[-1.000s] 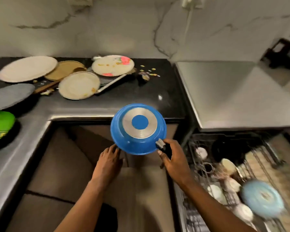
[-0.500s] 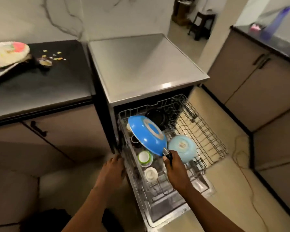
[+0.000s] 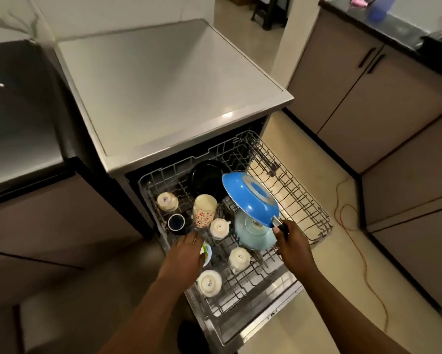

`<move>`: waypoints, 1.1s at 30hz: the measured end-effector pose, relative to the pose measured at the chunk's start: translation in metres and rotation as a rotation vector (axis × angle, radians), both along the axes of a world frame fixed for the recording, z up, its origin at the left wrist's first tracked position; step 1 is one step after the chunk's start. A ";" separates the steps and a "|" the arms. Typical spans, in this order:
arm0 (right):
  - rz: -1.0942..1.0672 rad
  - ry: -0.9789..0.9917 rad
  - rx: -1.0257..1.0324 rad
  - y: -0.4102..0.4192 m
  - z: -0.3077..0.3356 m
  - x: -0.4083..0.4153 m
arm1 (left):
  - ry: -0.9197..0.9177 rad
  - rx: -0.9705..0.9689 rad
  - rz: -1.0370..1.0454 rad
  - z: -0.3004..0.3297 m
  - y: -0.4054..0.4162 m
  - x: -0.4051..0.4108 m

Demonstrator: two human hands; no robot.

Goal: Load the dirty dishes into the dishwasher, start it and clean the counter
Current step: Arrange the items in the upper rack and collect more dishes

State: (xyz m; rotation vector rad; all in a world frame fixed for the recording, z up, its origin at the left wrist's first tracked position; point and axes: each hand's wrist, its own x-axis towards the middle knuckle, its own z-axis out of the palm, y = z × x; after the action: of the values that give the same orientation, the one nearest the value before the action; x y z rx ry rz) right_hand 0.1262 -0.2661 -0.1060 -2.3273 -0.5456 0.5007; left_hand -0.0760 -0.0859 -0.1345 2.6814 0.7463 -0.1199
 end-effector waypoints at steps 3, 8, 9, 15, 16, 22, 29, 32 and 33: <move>0.011 -0.046 -0.034 0.015 -0.015 0.028 | -0.015 0.013 0.034 -0.018 0.012 0.002; 0.071 -0.059 -0.051 0.040 -0.045 0.079 | 0.057 0.130 0.128 -0.045 0.039 -0.005; 0.076 -0.059 -0.050 0.044 -0.053 0.089 | 0.071 0.134 0.154 -0.048 0.042 -0.007; 0.083 -0.103 -0.034 0.069 -0.100 0.141 | 0.096 0.124 0.274 -0.064 0.028 -0.004; 0.082 -0.094 -0.035 0.074 -0.108 0.148 | 0.082 0.130 0.291 -0.067 0.023 -0.001; 0.126 -0.019 0.023 0.086 -0.148 0.175 | 0.027 0.183 0.376 -0.077 0.011 0.010; 0.205 0.023 -0.127 0.066 -0.170 0.186 | 0.118 0.214 0.474 -0.080 0.002 0.031; 0.201 -0.003 -0.172 0.050 -0.166 0.181 | 0.170 0.180 0.498 -0.079 0.000 0.036; 0.209 -0.024 -0.189 0.045 -0.164 0.178 | 0.184 0.181 0.503 -0.077 0.000 0.038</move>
State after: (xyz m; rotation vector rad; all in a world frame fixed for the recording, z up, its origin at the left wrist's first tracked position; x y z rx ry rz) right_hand 0.3044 -0.2215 -0.2700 -2.4710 -0.7883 0.6470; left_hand -0.0382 -0.0859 -0.2112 2.5729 1.5271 -0.1774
